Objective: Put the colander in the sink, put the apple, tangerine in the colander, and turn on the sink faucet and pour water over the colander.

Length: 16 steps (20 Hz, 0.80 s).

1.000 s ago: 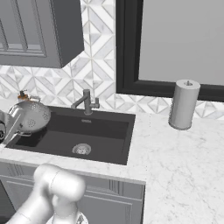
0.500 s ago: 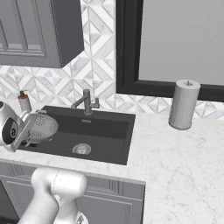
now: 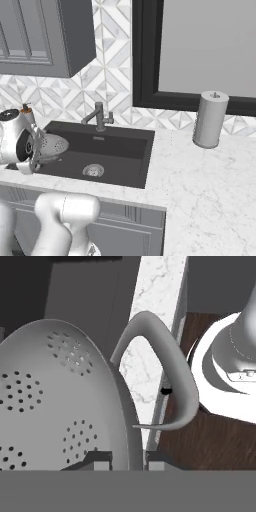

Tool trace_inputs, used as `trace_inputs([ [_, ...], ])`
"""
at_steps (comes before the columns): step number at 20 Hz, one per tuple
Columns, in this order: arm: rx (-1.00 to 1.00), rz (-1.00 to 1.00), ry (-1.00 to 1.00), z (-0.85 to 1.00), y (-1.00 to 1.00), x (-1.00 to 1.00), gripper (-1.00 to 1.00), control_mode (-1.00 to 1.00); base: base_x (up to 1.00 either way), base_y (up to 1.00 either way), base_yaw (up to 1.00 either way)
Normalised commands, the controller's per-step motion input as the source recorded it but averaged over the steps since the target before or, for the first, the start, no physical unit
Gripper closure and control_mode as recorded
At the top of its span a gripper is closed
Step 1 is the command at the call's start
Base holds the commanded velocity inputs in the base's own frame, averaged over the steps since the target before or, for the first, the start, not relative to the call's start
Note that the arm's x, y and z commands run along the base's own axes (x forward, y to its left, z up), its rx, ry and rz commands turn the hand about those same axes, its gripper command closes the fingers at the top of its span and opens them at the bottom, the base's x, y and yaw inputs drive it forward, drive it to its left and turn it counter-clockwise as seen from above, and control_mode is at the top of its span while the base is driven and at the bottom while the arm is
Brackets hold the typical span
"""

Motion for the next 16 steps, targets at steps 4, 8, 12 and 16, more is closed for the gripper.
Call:
trace_inputs([
  [4,0.08,0.31,-0.15,0.18,-0.85,-0.08,1.0,-1.0,0.0,0.0,0.0],
  [8,0.01,0.32,-0.06,0.13,-0.84,-0.03,1.0,-1.0,0.0,0.0,0.0],
  [12,0.0,0.26,0.0,0.19,-0.85,0.0,1.0,-1.0,0.0,0.0,0.0],
  [16,0.01,0.24,-0.05,0.34,-0.85,0.0,1.0,-1.0,0.0,0.0,0.0],
])
